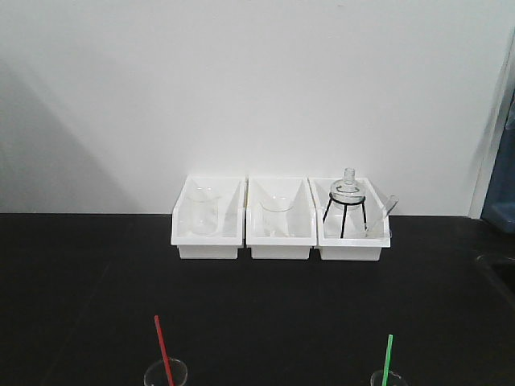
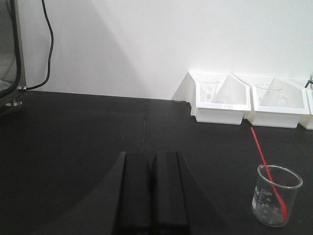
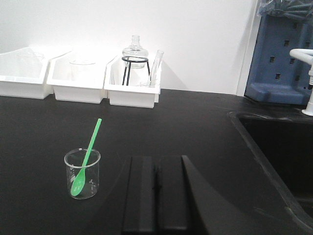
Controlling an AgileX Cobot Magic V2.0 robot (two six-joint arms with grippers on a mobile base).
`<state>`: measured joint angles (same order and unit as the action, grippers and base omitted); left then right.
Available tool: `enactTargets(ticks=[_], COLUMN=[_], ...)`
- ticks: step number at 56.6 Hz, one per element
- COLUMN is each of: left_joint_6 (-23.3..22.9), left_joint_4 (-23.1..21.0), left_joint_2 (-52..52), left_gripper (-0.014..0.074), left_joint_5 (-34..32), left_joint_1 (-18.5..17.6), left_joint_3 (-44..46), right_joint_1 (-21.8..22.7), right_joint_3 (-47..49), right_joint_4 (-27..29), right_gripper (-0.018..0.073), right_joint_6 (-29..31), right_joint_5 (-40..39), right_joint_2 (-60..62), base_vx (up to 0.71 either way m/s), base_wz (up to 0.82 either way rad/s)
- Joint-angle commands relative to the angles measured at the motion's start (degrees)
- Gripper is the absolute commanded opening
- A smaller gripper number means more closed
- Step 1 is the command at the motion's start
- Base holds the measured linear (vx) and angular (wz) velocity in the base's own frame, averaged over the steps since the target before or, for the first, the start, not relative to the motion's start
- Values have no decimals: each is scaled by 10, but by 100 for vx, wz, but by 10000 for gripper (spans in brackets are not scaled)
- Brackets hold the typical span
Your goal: Sort red and green spoons into left cabinet
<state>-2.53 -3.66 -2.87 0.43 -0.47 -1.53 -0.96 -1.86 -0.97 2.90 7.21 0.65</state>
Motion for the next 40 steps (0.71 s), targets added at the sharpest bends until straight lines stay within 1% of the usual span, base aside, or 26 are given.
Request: enactTargets(ticks=[1,40], left_joint_6=[-4,-4], left_joint_4=[-5,-5], left_joint_2=[-6,-6], left_gripper=[-6,-6], left_joint_5=[-45,-45], left_joint_1=[-1,-1], left_joint_3=[4,4], right_joint_1=[3,3], right_joint_3=[-5,-5], right_joint_4=[-4,-4], right_gripper=[-6,-6], right_joint_6=[3,3], right_joint_5=[-49,-49], right_joint_2=[8,8], base_vx=[0,0], base_wz=[0,0])
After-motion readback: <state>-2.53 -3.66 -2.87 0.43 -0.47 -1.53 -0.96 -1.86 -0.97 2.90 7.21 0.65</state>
